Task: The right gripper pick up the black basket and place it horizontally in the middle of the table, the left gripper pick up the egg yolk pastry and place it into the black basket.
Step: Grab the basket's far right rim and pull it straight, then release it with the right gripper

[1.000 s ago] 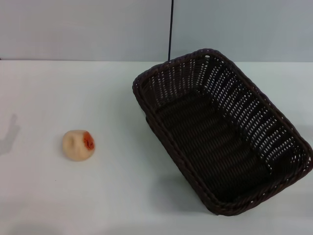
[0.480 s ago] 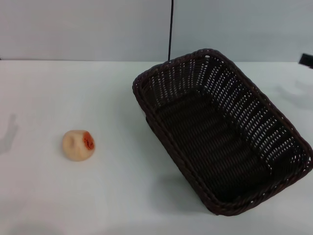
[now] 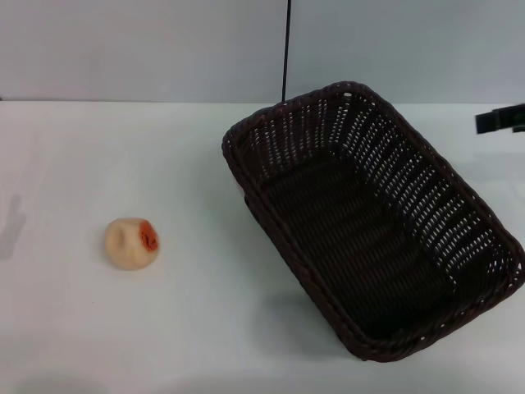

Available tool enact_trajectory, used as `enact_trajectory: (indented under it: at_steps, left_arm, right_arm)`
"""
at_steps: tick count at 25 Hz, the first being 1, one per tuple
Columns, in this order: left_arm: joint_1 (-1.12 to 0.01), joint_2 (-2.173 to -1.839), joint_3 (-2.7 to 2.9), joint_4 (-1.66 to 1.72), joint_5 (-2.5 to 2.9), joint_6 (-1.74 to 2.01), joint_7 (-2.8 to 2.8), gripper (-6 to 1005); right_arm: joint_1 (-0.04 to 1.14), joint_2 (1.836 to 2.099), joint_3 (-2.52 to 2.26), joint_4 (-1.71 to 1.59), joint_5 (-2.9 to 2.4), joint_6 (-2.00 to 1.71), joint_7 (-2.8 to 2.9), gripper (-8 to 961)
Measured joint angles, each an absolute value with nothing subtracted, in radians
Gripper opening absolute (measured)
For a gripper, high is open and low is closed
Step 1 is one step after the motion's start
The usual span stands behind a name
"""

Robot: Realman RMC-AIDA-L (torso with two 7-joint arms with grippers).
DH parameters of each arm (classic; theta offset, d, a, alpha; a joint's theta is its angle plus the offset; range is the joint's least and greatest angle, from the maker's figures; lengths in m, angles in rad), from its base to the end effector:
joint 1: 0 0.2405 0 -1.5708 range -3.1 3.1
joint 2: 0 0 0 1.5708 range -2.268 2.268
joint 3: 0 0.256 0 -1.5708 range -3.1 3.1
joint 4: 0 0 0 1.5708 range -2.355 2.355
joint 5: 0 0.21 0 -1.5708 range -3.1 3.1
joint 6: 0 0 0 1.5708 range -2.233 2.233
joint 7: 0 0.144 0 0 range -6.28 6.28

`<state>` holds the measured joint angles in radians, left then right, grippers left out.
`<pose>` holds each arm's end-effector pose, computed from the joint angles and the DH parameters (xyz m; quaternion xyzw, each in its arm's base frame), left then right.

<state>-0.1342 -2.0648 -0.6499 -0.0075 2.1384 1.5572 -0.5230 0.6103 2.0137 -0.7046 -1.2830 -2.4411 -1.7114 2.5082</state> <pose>-0.3934 0.1989 0.0282 -0.6089 -0.3088 -0.3857 0.6206 0.2301 0.3658 0.1131 -0.8344 0.5076 0.0542 0.2076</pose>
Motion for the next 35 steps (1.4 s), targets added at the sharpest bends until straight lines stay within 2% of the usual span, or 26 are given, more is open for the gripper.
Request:
enact_trajectory:
  at_steps: [3,7,16,26,31,35]
  left_arm:
    - [-0.138,-2.065,-0.651,-0.008,2.137,1.557,-0.523,803]
    - [-0.144,-2.065,-0.652,-0.01,2.137,1.552,-0.523,800]
    - [-0.147,-2.063,-0.654,-0.006,2.135,1.546,-0.523,794]
    - [-0.148,-2.06,-0.663,-0.01,2.134,1.541,-0.523,788]
    - [-0.154,-2.059,-0.668,-0.01,2.134,1.542,-0.525,784]
    - [-0.155,-2.061,-0.669,-0.009,2.134,1.54,-0.525,782]
  right_arm:
    - [0.656,2.011,-0.75,-1.251,-2.506,-1.722,2.563,796]
    - [0.693,2.025,-0.811,-1.17,-2.533,-1.663,2.578,796]
    - [0.765,2.038,-0.891,-0.945,-2.556,-1.503,2.578,794]
    - [0.766,2.052,-0.941,-0.948,-2.551,-1.458,2.565,792]
    - [0.764,2.057,-0.94,-0.943,-2.546,-1.455,2.563,585]
    - [0.758,2.061,-0.938,-0.941,-2.543,-1.453,2.554,383]
